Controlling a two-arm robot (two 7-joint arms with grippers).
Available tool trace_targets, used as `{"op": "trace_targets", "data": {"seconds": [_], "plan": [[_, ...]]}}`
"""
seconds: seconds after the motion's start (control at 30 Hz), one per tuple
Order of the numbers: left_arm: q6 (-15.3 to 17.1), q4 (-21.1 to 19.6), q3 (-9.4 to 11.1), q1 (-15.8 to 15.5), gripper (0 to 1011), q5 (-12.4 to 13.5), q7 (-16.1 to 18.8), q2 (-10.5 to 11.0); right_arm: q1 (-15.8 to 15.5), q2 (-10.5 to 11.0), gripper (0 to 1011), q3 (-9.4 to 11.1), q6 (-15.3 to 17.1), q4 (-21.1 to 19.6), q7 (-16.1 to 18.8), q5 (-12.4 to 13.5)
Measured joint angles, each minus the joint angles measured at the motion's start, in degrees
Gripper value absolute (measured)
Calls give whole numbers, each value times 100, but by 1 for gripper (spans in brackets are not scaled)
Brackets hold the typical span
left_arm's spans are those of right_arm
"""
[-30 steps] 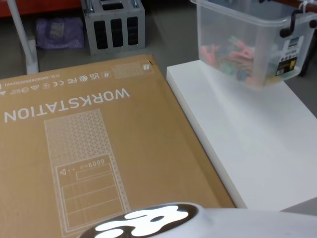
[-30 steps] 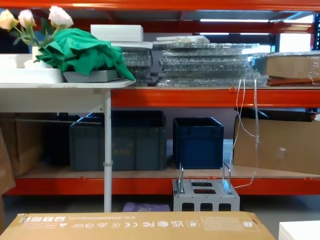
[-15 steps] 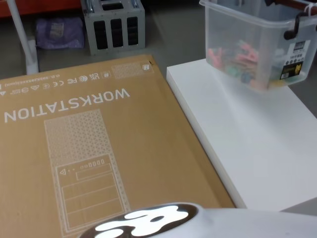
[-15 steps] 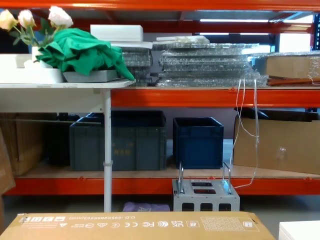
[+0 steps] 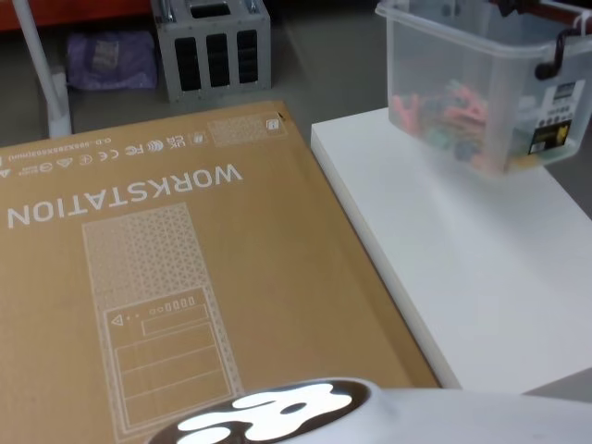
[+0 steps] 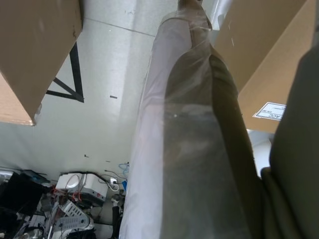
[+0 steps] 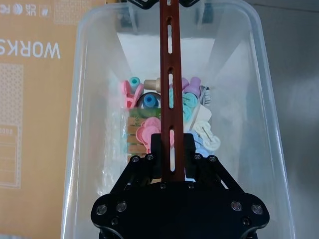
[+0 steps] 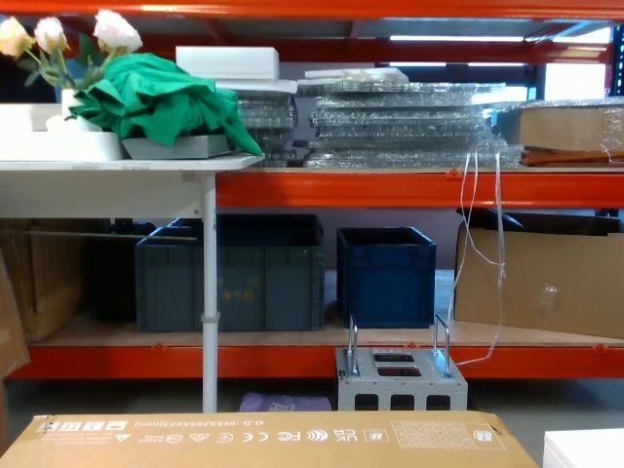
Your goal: Use one hand to grasp the basket and place it at the designated location.
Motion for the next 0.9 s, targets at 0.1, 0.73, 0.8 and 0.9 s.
{"op": "trace_targets", "data": {"seconds": [0.1,0.73,0.8,0.9], "plan": [[0,0,0,0,0,0,0,0,-28,18,240,-32,-15,-82,95,2],[0,0,0,0,0,0,0,0,-47,48,240,-79,2,-168,191,4],[0,0,0,0,0,0,0,0,-50,62,241,-91,36,-191,226,4],[0,0,0,0,0,0,0,0,-79,52,241,-156,99,-181,344,0]]}}
